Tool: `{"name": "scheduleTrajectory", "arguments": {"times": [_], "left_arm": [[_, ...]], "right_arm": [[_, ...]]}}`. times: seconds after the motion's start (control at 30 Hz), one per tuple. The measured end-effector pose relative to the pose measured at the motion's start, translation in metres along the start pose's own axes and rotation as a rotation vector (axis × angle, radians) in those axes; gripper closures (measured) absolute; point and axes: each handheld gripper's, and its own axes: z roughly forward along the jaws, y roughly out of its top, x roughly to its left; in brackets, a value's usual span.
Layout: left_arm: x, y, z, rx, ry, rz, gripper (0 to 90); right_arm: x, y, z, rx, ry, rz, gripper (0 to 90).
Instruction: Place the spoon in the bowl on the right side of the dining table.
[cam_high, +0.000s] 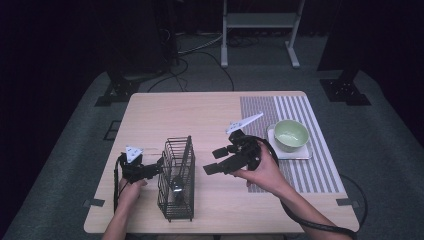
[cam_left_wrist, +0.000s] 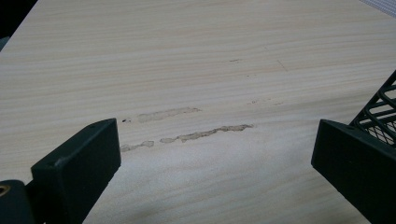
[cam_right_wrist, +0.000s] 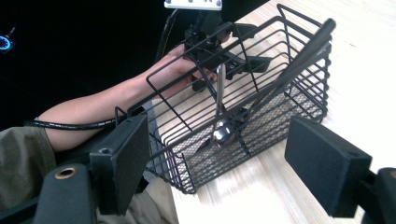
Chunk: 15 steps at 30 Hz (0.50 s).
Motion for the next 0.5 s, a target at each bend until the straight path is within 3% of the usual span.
{"name": "scheduleTrajectory", "arguments": {"times": [0.5], "left_arm": [[0.000,0.000,0.000,-0.001,-0.002,0.000,0.4]], "right_arm": [[0.002,0.017,0.019,0.028,-0.001,-0.005,22.8]]}}
